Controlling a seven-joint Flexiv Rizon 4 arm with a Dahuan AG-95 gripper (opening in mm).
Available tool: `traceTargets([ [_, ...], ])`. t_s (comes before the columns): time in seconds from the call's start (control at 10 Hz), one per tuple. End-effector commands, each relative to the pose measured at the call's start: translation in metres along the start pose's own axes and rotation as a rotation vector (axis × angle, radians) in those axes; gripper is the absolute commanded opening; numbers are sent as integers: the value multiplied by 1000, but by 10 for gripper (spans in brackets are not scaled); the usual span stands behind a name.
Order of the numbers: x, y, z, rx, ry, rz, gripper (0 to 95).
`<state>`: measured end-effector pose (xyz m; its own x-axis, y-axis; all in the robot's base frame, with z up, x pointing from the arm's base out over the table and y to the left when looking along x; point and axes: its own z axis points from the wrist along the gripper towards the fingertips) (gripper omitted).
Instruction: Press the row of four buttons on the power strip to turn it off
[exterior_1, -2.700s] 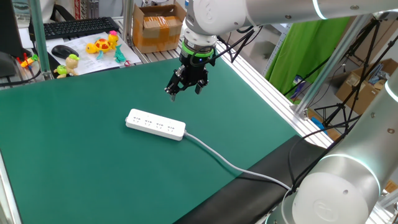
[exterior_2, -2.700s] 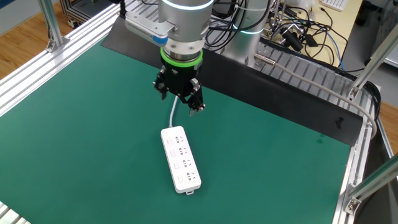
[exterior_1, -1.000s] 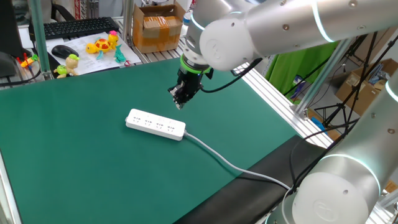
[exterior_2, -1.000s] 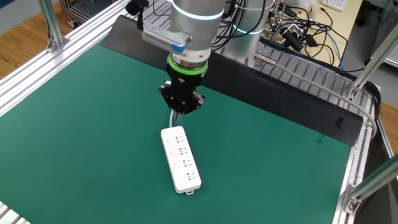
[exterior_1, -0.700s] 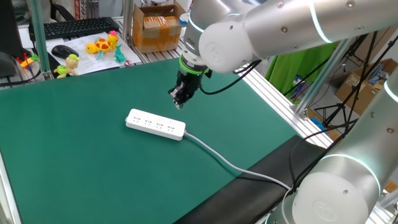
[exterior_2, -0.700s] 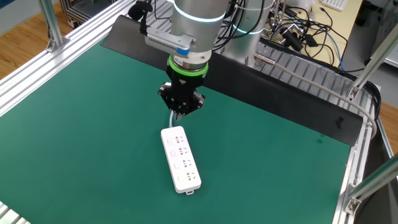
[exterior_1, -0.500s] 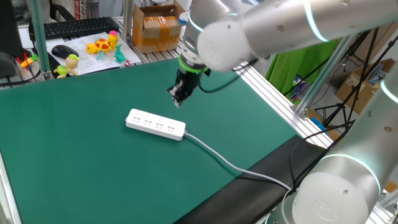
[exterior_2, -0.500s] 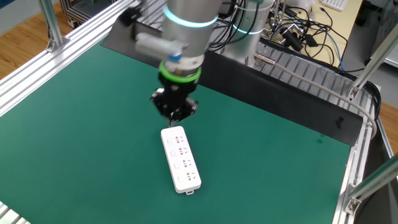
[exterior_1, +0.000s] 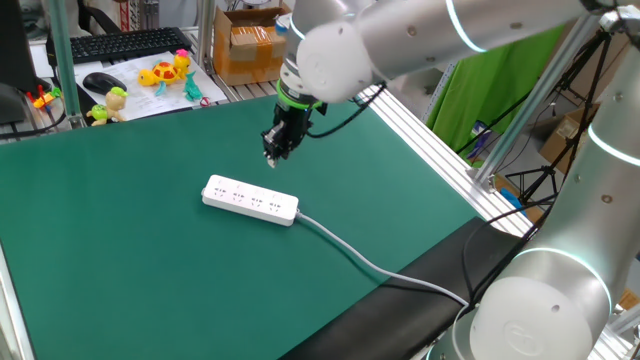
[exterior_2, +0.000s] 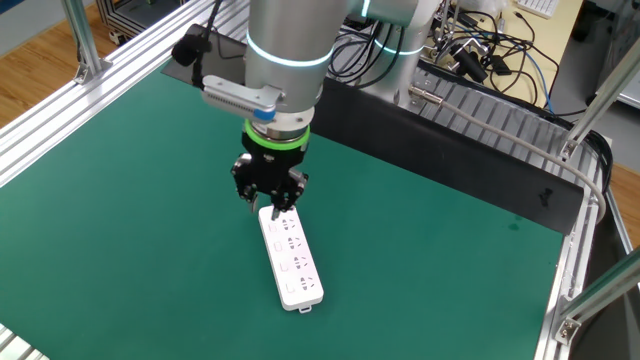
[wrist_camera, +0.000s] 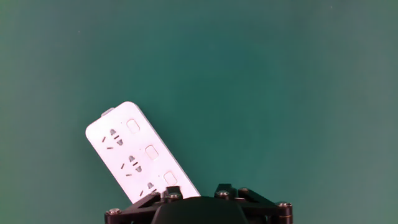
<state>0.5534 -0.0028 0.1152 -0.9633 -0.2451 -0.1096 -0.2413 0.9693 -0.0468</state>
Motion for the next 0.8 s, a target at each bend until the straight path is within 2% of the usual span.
traceTargets([
  [0.1,-2,-4,6,6,3,0,760],
  [0.5,1,-7,19,15,4,-1,760],
  [0.8,6,-16,29,15,7,-1,760],
])
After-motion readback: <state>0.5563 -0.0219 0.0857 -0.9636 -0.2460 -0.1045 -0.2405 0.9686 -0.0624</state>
